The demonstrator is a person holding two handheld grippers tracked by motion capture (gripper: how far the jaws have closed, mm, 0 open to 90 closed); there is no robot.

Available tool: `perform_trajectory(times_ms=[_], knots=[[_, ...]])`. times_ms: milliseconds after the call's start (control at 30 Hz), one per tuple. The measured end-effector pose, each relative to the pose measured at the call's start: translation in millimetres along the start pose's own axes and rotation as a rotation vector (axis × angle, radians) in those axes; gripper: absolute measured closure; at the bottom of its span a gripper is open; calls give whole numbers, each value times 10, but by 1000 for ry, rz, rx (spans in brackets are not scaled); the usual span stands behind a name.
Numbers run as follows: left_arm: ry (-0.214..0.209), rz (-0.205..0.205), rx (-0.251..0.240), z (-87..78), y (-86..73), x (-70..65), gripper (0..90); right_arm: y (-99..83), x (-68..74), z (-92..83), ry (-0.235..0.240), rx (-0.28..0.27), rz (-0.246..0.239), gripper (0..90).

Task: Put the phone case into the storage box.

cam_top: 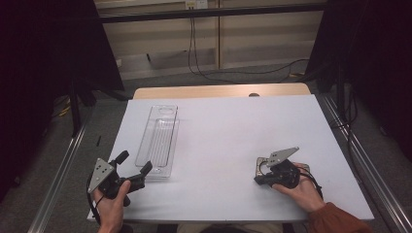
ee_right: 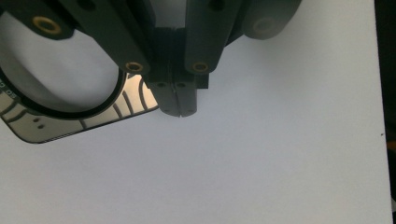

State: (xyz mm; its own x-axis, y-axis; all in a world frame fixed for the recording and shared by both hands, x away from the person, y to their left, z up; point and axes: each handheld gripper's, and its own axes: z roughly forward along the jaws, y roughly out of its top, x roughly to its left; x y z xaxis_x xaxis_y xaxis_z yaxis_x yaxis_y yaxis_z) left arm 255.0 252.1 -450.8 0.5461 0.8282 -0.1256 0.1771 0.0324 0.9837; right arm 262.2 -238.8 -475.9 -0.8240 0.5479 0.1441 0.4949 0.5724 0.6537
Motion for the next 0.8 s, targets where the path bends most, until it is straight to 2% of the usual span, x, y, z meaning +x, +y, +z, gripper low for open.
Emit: perform_trajectory(times_ms=[67,167,200,267,400,600,633,700,800], knots=[[-1,2,-2,-2,3,-1,31,14,-17,17,-2,-10,3,900],[-5,0,-1,-7,1,2,31,42,-43,21,-16,8,18,900],[-4,3,3,-11,0,7,30,50,-61,37,-11,-7,23,900],[-4,-4,-1,-10,0,6,30,56,-77,39,-16,-3,12,900],[-4,1,1,-8,1,5,30,86,-119,55,-27,1,21,900],[0,3,4,-13,3,4,30,113,-151,78,-45,-7,60,900],[2,6,4,-14,3,6,31,115,-176,86,-39,-14,41,900],[0,2,1,-11,3,-1,30,117,-174,81,-48,-8,73,900],[-5,2,4,-7,0,2,30,124,-202,93,-46,-19,57,900]])
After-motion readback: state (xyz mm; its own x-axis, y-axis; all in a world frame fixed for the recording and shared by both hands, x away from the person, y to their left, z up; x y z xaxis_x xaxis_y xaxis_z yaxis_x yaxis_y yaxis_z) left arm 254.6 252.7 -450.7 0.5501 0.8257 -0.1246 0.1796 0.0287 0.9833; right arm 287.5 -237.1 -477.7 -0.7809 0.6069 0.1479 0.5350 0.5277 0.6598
